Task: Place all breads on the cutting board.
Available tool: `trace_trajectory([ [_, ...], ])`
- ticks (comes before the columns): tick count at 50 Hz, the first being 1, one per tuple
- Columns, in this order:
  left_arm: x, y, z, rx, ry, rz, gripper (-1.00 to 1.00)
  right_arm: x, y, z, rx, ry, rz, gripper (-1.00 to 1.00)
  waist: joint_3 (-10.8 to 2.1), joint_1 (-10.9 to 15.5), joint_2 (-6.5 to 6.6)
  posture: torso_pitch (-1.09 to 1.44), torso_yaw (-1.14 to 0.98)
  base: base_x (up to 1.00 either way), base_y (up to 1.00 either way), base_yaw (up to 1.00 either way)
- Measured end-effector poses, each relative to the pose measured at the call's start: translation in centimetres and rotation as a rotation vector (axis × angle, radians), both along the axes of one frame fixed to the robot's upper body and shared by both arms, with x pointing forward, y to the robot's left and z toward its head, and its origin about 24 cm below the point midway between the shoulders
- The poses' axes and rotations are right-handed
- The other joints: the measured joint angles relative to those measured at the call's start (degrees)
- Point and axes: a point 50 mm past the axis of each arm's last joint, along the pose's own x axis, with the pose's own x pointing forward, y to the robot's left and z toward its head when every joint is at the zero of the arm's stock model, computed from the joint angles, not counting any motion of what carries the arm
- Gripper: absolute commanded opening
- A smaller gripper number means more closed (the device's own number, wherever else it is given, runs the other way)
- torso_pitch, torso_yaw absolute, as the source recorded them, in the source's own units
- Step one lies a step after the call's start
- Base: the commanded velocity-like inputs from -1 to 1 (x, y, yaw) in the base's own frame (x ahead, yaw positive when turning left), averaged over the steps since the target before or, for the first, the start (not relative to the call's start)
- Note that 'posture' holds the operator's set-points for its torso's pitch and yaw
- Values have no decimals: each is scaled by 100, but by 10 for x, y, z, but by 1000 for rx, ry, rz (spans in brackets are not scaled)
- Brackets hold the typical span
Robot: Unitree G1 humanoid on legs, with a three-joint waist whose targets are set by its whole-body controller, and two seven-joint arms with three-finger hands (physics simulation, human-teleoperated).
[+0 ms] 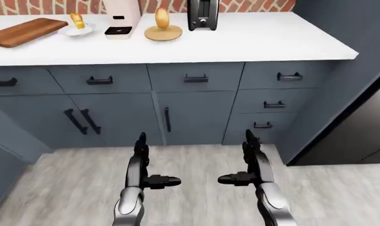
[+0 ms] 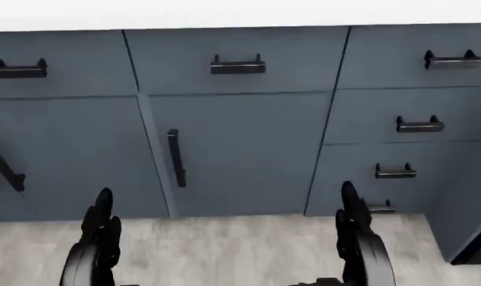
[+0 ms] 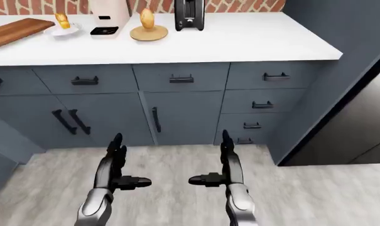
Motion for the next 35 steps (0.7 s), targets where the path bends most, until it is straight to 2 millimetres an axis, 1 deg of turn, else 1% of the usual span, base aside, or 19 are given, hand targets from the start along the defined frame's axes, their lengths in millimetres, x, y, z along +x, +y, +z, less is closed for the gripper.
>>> trace_trajectory([
  [1, 1, 1, 4, 4, -19, -1, 100, 1, 0, 4, -7, -18, 3, 100, -59, -8, -23, 0, 0, 0, 0, 0],
  [3, 8, 1, 19, 12, -99, -6, 100, 8, 0, 18, -26, -98, 1, 100, -344, 37, -19, 0, 0, 0, 0, 0],
  [4, 10, 1, 23, 12, -123, -6, 100, 10, 0, 22, -28, -121, -2, 100, -291, 44, -39, 0, 0, 0, 0, 0],
  [5, 9, 1, 21, 11, -122, -6, 100, 9, 1, 20, -27, -120, -4, 100, -235, 48, -51, 0, 0, 0, 0, 0],
  [7, 6, 1, 15, 13, -92, 0, 100, 7, 1, 14, -58, -97, -6, 100, -304, 47, -48, 0, 0, 0, 0, 0],
  [11, 7, 3, 8, 17, -55, 10, 100, 7, -3, 9, -42, -64, -44, 100, -300, 45, -24, 0, 0, 0, 0, 0],
  [14, 6, 2, 11, 12, -60, 13, 100, 7, -2, 13, -53, -70, -44, 100, -323, 44, -18, 0, 0, 0, 0, 0],
  [16, 8, 3, 18, 2, -69, 20, 100, 8, -1, 23, -74, -80, -30, 100, -328, 46, -21, 0, 0, 0, 0, 0],
  [19, 19, 10, 42, -13, -86, 42, 100, 20, 2, 57, -89, -117, -10, 100, -331, 36, -28, 0, 0, 0, 0, 0],
  [21, 29, 16, 64, -7, -114, 55, 100, 31, 1, 84, -104, -149, -12, 100, -370, 51, -25, 0, 0, 0, 0, 0],
  [23, 38, 22, 84, 4, -145, 69, 100, 35, -2, 109, -118, -185, -21, 100, -430, 70, -25, 0, 0, 0, 0, 0],
  [24, 42, 24, 94, 8, -156, 76, 100, 36, -3, 119, -125, -200, -24, 100, -456, 74, -28, 0, 0, 0, 0, 0],
  [26, 48, 29, 111, 8, -173, 89, 100, 37, -3, 130, -136, -211, -28, 100, -488, 71, -34, 0, 0, 0, 0, 0],
  [28, 53, 32, 128, 9, -184, 96, 100, 39, -3, 135, -144, -193, -30, 100, -481, 57, -30, 0, 0, 0, 0, 0],
  [31, 59, 36, 149, 9, -186, 100, 100, 44, -3, 145, -122, -151, -32, 100, -416, 44, 6, 0, 0, 0, 0, 0],
  [35, 67, 43, 177, 15, -176, 108, 100, 50, -4, 176, -102, -141, -14, 100, -333, 40, 43, 0, 0, 0, 0, 0],
])
